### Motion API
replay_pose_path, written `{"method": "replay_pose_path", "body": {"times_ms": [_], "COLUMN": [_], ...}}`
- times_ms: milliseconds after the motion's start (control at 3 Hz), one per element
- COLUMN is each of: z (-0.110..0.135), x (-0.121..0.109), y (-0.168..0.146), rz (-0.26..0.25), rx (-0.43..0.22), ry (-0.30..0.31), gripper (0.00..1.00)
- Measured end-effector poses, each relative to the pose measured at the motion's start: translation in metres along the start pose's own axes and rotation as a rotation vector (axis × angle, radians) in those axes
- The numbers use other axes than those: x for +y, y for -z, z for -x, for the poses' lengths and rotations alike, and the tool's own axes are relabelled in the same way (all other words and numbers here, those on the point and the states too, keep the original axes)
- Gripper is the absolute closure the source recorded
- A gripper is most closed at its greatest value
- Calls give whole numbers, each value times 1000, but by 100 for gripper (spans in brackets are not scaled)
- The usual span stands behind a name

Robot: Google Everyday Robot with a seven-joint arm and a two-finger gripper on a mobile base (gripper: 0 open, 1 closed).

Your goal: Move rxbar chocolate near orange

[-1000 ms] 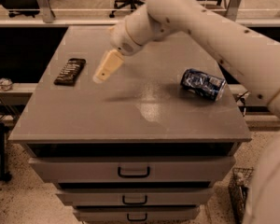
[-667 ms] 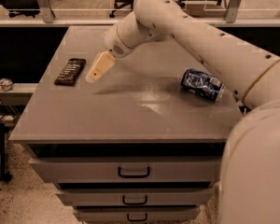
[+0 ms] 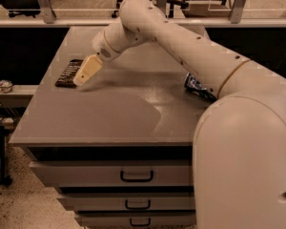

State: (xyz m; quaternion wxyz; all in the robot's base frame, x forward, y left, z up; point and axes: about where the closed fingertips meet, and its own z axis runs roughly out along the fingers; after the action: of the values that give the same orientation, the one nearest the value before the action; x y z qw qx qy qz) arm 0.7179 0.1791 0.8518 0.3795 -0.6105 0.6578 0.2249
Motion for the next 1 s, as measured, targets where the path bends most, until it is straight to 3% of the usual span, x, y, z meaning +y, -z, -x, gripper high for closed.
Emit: {"method": "replay_pose_path", "body": {"times_ms": [667,1000], "z": [15,19], "x": [16,23], "y": [-36,-43], "rz": [81,104], "rx": [-20,-25], "ry": [-14,-10], "gripper": [0,17]}}
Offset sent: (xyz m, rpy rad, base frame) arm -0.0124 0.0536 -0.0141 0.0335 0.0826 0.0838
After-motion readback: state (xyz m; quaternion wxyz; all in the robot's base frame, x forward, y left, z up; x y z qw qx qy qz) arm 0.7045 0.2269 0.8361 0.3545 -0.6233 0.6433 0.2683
